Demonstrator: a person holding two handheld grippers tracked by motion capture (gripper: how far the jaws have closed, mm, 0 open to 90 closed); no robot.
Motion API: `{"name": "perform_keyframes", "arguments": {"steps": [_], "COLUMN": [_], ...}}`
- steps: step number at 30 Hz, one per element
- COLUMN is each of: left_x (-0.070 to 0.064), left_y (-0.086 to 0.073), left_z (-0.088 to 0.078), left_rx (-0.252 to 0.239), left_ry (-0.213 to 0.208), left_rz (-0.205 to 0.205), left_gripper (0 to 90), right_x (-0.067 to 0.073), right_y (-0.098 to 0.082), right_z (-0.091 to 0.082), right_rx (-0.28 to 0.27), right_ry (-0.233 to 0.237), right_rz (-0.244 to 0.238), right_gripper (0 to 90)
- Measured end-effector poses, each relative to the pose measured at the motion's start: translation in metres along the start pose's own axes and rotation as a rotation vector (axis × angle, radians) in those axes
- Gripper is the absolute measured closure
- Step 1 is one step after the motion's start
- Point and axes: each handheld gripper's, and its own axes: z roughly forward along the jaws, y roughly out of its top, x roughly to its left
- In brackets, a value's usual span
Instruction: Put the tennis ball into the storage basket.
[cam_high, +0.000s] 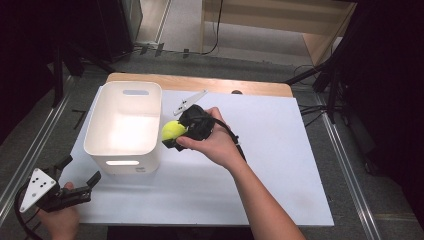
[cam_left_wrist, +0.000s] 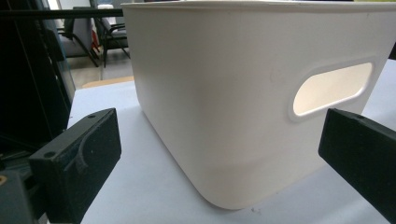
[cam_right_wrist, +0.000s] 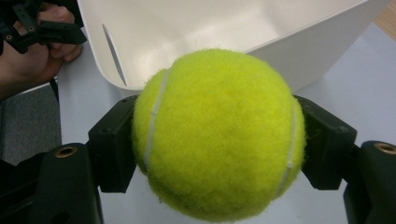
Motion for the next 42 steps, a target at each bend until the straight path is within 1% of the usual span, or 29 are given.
{"name": "perform_keyframes", "arguments": {"steps": [8, 11, 12, 13, 16, 17, 19, 21, 22, 24, 25, 27, 31, 33, 34, 42], "left_x": [0.000, 0.000, 0.000, 0.000, -0.001, -0.001, 0.000, 0.000, 0.000, 0.000, 0.000, 0.000, 0.000, 0.000, 0.000, 0.000], "left_y": [0.000, 0.000, 0.000, 0.000, 0.000, 0.000, 0.000, 0.000, 0.000, 0.000, 0.000, 0.000, 0.000, 0.000, 0.000, 0.000], "left_z": [0.001, 0.000, 0.000, 0.001, 0.001, 0.001, 0.000, 0.000, 0.000, 0.000, 0.000, 0.000, 0.000, 0.000, 0.000, 0.000], "left_rx": [-0.003, -0.003, -0.004, -0.006, 0.000, 0.002, 0.001, -0.003, -0.003, 0.002, -0.001, -0.002, -0.005, -0.008, -0.010, -0.007], "left_ry": [-0.002, -0.003, -0.002, -0.003, -0.001, -0.001, -0.002, -0.003, -0.003, -0.003, -0.005, -0.005, -0.007, -0.010, -0.010, -0.008], "left_rz": [0.001, 0.001, 0.000, 0.000, 0.001, 0.002, 0.001, 0.000, 0.001, 0.002, 0.002, 0.002, -0.003, -0.004, -0.006, -0.004], "left_gripper": [0.0, 0.0, 0.0, 0.0, 0.0, 0.0, 0.0, 0.0, 0.0, 0.0, 0.0, 0.0, 0.0, 0.0, 0.0, 0.0], "right_x": [0.001, 0.002, 0.003, 0.003, 0.006, 0.006, 0.008, 0.009, 0.010, 0.013, 0.014, 0.017, 0.020, 0.021, 0.021, 0.022], "right_y": [0.009, 0.013, 0.015, 0.016, 0.021, 0.023, 0.027, 0.031, 0.033, 0.037, 0.039, 0.043, 0.048, 0.050, 0.050, 0.052], "right_z": [0.002, 0.004, 0.005, 0.005, 0.006, 0.007, 0.007, 0.009, 0.010, 0.012, 0.014, 0.017, 0.022, 0.025, 0.027, 0.038], "right_rx": [-0.011, -0.007, -0.003, -0.009, -0.008, -0.011, -0.008, -0.008, -0.012, -0.012, -0.012, -0.017, -0.010, -0.008, -0.010, 0.003], "right_ry": [0.003, 0.005, -0.001, 0.003, 0.005, 0.007, 0.005, 0.012, 0.008, 0.016, 0.019, 0.024, 0.036, 0.043, 0.039, 0.051], "right_rz": [-0.006, -0.012, -0.006, -0.014, -0.016, -0.026, -0.024, -0.035, -0.040, -0.040, -0.052, -0.053, -0.057, -0.060, -0.064, -0.056], "right_gripper": [24.3, 24.3, 24.3, 24.3, 24.3, 24.3, 24.3, 24.3, 24.3, 24.3, 24.3, 24.3, 24.3, 24.3, 24.3, 24.2]}}
